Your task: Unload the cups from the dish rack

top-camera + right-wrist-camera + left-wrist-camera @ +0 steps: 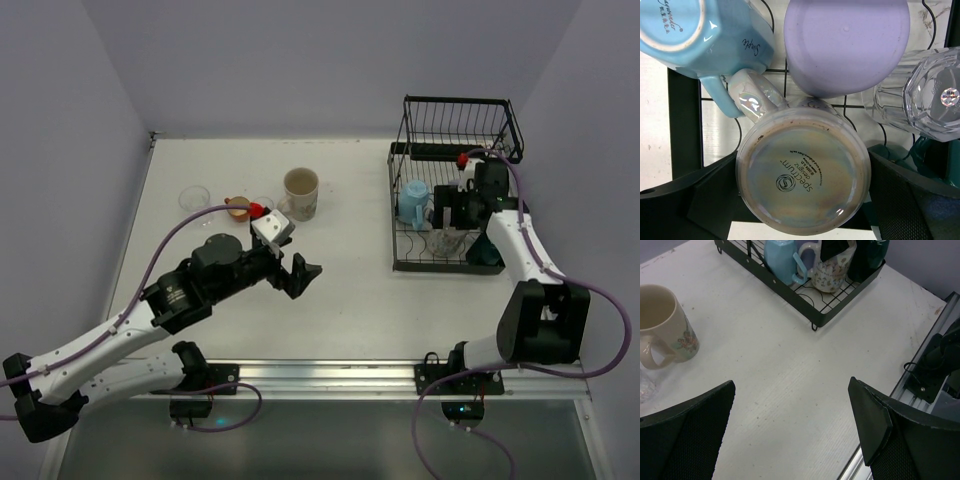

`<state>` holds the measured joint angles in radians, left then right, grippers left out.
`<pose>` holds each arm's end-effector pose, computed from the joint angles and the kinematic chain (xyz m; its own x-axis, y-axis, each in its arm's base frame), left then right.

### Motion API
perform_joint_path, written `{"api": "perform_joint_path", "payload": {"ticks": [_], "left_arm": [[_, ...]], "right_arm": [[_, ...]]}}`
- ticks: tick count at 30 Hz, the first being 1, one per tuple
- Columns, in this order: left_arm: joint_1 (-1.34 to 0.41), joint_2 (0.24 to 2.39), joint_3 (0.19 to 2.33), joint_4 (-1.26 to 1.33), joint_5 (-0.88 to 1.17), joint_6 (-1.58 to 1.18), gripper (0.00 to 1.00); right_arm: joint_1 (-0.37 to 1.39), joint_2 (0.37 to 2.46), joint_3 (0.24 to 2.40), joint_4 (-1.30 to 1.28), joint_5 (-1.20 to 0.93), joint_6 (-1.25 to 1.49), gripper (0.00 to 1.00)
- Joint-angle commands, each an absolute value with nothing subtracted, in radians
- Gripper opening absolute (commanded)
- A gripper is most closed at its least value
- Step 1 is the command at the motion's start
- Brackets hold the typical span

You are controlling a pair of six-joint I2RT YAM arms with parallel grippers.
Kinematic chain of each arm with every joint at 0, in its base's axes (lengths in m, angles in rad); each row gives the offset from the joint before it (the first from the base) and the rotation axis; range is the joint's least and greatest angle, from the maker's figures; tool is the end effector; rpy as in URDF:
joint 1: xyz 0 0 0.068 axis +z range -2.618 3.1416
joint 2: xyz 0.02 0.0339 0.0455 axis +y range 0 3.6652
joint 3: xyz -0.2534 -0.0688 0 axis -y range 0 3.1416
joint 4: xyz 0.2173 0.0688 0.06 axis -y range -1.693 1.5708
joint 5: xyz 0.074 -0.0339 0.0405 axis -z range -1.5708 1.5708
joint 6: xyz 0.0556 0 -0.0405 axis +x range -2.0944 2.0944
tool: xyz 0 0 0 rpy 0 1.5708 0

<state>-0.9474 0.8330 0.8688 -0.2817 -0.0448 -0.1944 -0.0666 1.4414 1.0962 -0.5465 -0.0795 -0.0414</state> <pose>0.1131 -0.1530 0.3372 -0.2912 0.0744 -0.9538 0.7435 0.6450 -0.1767 0.2930 -0.0151 0.2470 -0.7764 0.0104 -0.6301 -0.0156 0.9992 0.0357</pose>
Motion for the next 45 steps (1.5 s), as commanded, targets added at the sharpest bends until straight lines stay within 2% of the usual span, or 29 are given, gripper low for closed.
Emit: {"api": "perform_joint_path", "payload": {"ticks": [1, 7, 10, 11, 14, 18, 27, 35, 41, 45], "left_arm": [[-0.928, 0.834, 0.864, -0.244, -0.032, -0.178, 1.00], [-0.904, 0.853, 0.864, -0.235, -0.005, -0.187, 1.00], [-0.899, 0.867, 0.870, -0.233, 0.024, -0.195, 1.00], [-0.899, 0.877, 0.874, -0.233, 0.029, -0.199, 1.00], [-0.899, 0.894, 0.888, -0.230, 0.052, -0.213, 1.00], [-0.899, 0.907, 0.902, -0.213, 0.075, -0.244, 1.00], [-0.900, 0.991, 0.878, -0.025, 0.247, -0.393, 0.96], [-0.900, 1.129, 0.835, 0.277, 0.290, -0.517, 0.96], [-0.900, 1.261, 0.799, 0.495, 0.256, -0.644, 0.97], [-0.900, 1.373, 0.817, 0.583, 0.250, -0.693, 0.99]], "right_arm": [[-0.064, 1.489, 1.075, -0.569, -0.098, -0.035, 0.99], [-0.017, 1.467, 1.049, -0.508, 0.036, -0.006, 0.99], [0.035, 1.415, 1.014, -0.457, 0.078, 0.057, 0.92], [0.046, 1.393, 1.002, -0.445, 0.087, 0.073, 0.79], [0.071, 1.306, 0.963, -0.407, 0.104, 0.141, 0.62], [0.080, 1.160, 0.904, -0.335, 0.115, 0.230, 0.50], [0.080, 0.931, 0.819, -0.236, 0.054, 0.324, 0.40], [0.078, 0.761, 0.779, -0.189, 0.006, 0.423, 0.38], [0.078, 0.695, 0.762, -0.158, -0.121, 0.520, 0.37], [0.078, 0.648, 0.712, -0.042, -0.224, 0.603, 0.34]]}}
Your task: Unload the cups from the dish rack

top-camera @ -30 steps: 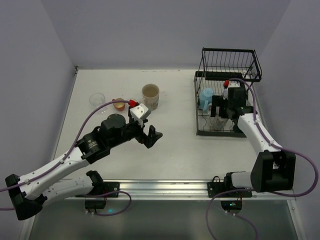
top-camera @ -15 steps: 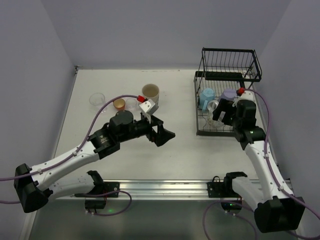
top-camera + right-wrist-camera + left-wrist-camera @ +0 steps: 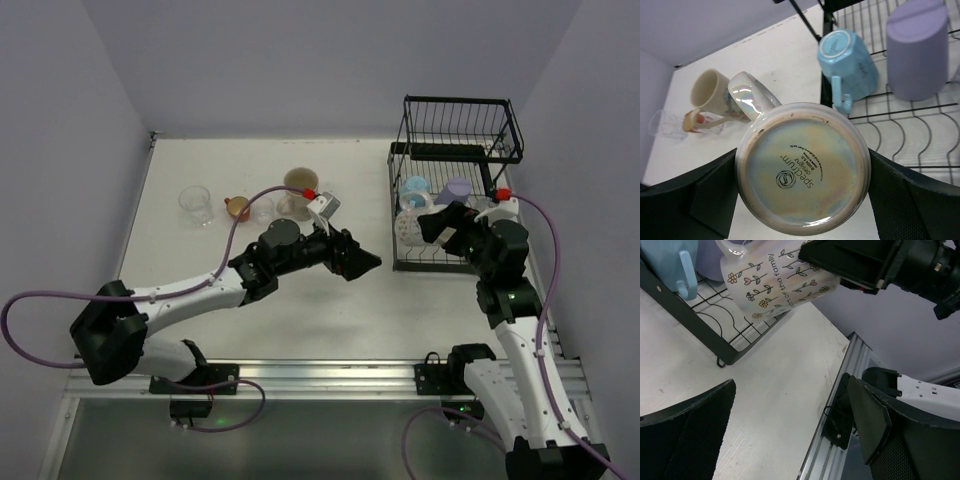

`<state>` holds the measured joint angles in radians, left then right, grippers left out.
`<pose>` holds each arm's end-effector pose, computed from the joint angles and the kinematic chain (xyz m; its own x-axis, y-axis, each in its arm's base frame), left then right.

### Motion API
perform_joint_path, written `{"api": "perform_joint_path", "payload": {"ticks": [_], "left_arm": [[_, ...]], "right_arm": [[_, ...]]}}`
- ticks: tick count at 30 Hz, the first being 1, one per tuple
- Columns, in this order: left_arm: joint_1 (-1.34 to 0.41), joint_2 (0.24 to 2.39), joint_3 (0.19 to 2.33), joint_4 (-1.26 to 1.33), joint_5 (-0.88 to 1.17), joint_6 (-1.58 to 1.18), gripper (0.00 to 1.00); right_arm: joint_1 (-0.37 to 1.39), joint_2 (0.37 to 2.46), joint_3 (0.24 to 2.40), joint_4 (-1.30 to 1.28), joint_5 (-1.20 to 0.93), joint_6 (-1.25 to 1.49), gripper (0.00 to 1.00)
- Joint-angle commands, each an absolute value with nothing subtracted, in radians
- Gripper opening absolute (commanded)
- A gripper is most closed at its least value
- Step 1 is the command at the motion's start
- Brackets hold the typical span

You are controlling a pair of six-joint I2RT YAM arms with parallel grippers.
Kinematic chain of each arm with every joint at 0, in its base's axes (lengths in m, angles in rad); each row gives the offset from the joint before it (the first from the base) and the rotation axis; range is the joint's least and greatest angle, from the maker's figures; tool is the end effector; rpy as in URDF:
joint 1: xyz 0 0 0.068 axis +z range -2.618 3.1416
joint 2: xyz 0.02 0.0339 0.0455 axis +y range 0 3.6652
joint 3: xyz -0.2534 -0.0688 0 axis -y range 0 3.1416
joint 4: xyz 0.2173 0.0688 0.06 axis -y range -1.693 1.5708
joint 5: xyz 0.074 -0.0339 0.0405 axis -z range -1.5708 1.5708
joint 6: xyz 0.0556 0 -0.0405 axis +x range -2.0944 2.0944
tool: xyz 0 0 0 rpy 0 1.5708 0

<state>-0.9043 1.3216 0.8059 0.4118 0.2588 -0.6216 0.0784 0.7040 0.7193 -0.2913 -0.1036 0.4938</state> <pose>0.1763 -0.2471 0.2909 -0.5862 -0.1653 -0.7931 0.7083 0.3707 -0.6008 0.1666 0.0189 0.3056 -0.3232 0.4475 -0.8339 -0.0272 0.8764 0.4809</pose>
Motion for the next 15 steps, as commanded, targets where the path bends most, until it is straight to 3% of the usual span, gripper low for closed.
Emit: {"api": "perform_joint_path", "payload": {"ticks": [1, 9, 15], "left_arm": [[-0.899, 1.391, 0.828, 0.601, 0.249, -0.706, 0.99], [-0.838, 1.555, 0.899, 0.735, 0.288, -0.762, 1.00], [-0.813, 1.562, 0.913, 0.885, 0.363, -0.756, 1.00]], "right_arm": [[0.078, 0.641, 0.703, -0.017, -0.268, 0.636, 0.33], [0.078, 0.638, 0.690, 0.150, -0.440, 0.778, 0.32], [0.080, 0.644, 0.667, 0.258, -0.564, 0.903, 0.32]]}}
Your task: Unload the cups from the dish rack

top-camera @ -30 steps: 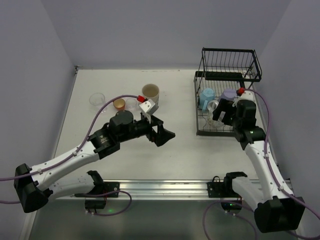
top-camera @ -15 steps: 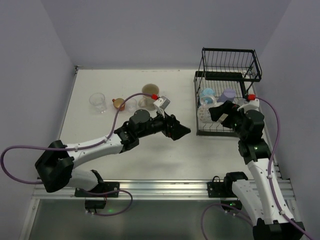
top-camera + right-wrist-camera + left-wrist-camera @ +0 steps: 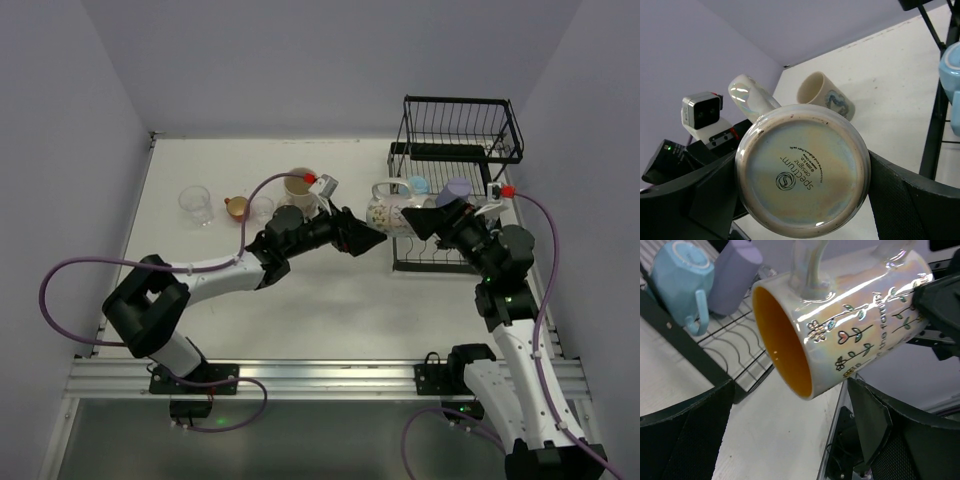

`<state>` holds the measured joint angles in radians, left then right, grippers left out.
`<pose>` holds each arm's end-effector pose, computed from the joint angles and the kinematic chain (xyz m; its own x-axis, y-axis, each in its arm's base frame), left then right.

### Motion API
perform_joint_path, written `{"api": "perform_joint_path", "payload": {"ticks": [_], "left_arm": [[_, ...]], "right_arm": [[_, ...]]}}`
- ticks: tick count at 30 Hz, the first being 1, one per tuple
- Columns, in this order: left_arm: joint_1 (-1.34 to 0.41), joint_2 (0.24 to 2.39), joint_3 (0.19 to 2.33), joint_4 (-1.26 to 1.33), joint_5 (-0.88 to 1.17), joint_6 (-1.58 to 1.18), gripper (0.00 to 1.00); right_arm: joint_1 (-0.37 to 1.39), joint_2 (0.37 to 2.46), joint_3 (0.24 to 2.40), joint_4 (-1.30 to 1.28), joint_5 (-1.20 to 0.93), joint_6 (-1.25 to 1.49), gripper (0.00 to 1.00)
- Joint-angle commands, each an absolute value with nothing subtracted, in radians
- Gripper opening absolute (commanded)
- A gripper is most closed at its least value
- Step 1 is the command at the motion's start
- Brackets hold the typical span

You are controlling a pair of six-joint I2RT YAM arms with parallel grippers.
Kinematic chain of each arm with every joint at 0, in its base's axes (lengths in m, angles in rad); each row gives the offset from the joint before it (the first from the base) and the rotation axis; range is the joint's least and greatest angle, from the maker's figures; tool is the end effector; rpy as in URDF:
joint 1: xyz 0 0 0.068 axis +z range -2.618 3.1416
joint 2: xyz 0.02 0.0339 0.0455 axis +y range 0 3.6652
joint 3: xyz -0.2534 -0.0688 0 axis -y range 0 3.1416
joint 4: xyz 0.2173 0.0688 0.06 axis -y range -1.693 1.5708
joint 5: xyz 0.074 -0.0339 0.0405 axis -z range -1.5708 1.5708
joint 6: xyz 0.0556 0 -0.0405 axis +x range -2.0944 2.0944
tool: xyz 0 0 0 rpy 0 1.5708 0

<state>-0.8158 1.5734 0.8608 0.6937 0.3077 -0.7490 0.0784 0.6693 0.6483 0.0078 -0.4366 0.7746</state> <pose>0.2285 -0.2674 0.2678 -0.6234 -0.2845 -0.7283 0.6515 0.3262 -0.6850 0.1618 0.0363 0.3245 -0.3539 0.6080 -0.7107 -0.3428 0.6227 0.7034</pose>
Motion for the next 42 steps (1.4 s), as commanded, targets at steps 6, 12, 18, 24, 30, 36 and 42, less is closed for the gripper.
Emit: {"api": "perform_joint_path", "payload": {"ticks": [6, 12, 18, 24, 30, 36, 42], "left_arm": [[-0.819, 1.546, 0.923, 0.988, 0.443, -0.799, 0.99], [-0.853, 1.525, 0.942, 1.046, 0.486, -0.818, 0.81], [-0.859, 1.459, 0.897, 1.063, 0.476, -0.825, 0.32], [-0.859, 1.394, 0.868, 1.023, 0.471, -0.802, 0.00], [-0.859, 1.280, 0.842, 0.850, 0.462, -0.689, 0.00], [-0.861, 1.082, 0.792, 0.452, 0.261, -0.487, 0.00], [-0.848, 0.986, 0.805, -0.051, -0.084, -0.344, 0.00]], "right_arm": [[0.080, 0.660, 0.632, 0.337, -0.617, 0.992, 0.33], [0.110, 0.677, 0.597, 0.397, -0.637, 1.057, 0.33], [0.120, 0.675, 0.566, 0.406, -0.632, 1.091, 0.39], [0.129, 0.716, 0.537, 0.436, -0.646, 1.095, 0.70], [0.130, 0.745, 0.538, 0.413, -0.626, 1.052, 0.99], [0.132, 0.747, 0.546, 0.365, -0.566, 1.000, 0.99], [0.130, 0.756, 0.540, 0.325, -0.543, 0.948, 0.99]]}}
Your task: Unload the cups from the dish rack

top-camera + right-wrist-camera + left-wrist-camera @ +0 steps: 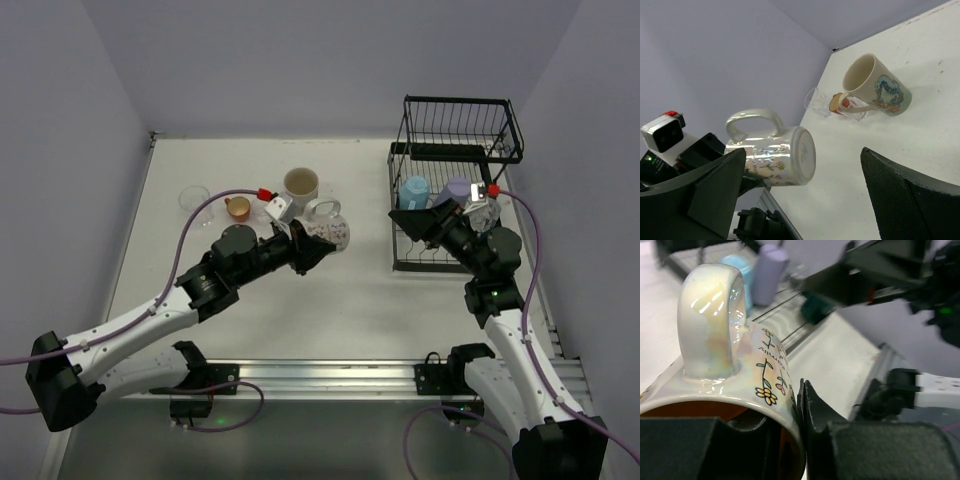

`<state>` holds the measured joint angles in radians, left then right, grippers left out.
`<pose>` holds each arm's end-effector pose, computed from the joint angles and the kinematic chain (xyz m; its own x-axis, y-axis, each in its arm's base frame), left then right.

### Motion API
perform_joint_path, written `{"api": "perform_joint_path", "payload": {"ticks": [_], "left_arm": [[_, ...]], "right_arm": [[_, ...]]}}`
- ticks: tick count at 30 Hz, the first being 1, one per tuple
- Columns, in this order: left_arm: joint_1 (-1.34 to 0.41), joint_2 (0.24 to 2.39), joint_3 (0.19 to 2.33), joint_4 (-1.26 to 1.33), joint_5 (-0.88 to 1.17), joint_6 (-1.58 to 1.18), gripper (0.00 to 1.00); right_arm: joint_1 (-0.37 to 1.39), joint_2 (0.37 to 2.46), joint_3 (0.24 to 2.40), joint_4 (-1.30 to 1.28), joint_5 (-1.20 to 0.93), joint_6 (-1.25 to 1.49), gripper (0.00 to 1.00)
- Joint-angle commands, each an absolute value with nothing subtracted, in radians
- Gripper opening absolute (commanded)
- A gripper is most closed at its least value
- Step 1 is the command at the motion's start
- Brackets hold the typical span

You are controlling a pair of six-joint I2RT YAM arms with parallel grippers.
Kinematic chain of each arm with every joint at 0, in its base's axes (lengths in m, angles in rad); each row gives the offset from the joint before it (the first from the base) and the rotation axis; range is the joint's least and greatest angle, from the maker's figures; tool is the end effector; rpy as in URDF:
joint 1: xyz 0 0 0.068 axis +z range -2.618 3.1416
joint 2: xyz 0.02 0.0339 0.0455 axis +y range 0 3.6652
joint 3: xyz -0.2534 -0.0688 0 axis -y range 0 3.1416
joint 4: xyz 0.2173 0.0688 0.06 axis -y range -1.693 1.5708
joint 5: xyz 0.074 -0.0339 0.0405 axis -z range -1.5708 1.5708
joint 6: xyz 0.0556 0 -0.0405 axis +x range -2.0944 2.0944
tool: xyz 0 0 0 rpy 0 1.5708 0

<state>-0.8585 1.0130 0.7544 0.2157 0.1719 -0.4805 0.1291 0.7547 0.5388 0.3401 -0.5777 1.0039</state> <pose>0.1496 -0.1878 0.3254 -0.4212 -0.2091 -0.8826 0.7474 0.4713 -0.4683 0.1748 0.0533 0.3141 -0.4783 0.6505 -0.5899 -0.4501 0.3952 0.8007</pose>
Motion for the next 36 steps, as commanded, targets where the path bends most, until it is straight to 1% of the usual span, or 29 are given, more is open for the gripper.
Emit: {"api": "perform_joint_path", "payload": {"ticks": [1, 2, 3, 5, 7, 11, 20, 25, 29, 31, 32, 33, 35, 36], "left_arm": [[-0.839, 0.989, 0.821, -0.117, -0.122, -0.344, 0.00], [-0.830, 1.005, 0.831, -0.177, -0.194, -0.359, 0.00], [-0.798, 1.014, 0.836, -0.287, -0.219, -0.370, 0.00], [-0.750, 1.032, 0.833, -0.398, -0.244, -0.409, 0.00], [-0.677, 1.025, 0.801, -0.426, -0.259, -0.434, 0.00], [-0.579, 1.003, 0.753, -0.439, -0.282, -0.482, 0.00], [-0.362, 1.134, 0.767, -0.370, -0.246, -0.482, 0.00], [-0.308, 1.219, 0.813, -0.379, -0.242, -0.459, 0.00], [-0.252, 1.239, 0.815, -0.377, -0.232, -0.445, 0.01], [-0.238, 1.247, 0.824, -0.385, -0.232, -0.434, 0.21], [-0.235, 1.249, 0.824, -0.388, -0.235, -0.430, 0.21], [-0.232, 1.249, 0.828, -0.391, -0.244, -0.426, 0.35], [-0.221, 1.244, 0.834, -0.394, -0.258, -0.416, 0.48], [-0.221, 1.241, 0.841, -0.393, -0.259, -0.413, 0.58]], "right_arm": [[0.130, 0.755, 0.537, 0.318, -0.538, 0.940, 0.99], [0.132, 0.753, 0.537, 0.314, -0.537, 0.928, 0.99], [0.132, 0.750, 0.537, 0.313, -0.537, 0.922, 0.99], [0.132, 0.750, 0.543, 0.295, -0.543, 0.899, 0.99], [0.132, 0.744, 0.552, 0.276, -0.561, 0.879, 0.99], [0.132, 0.723, 0.551, 0.227, -0.555, 0.819, 0.99], [0.130, 0.724, 0.543, 0.222, -0.598, 0.785, 0.99], [0.130, 0.695, 0.526, 0.192, -0.597, 0.737, 0.99], [0.130, 0.686, 0.541, 0.129, -0.598, 0.683, 0.99], [0.132, 0.673, 0.537, 0.123, -0.583, 0.670, 0.99], [0.130, 0.670, 0.537, 0.121, -0.583, 0.666, 0.99], [0.132, 0.667, 0.538, 0.106, -0.574, 0.658, 0.99], [0.132, 0.663, 0.552, 0.062, -0.552, 0.611, 0.99], [0.130, 0.661, 0.566, 0.040, -0.534, 0.592, 0.99]]}}
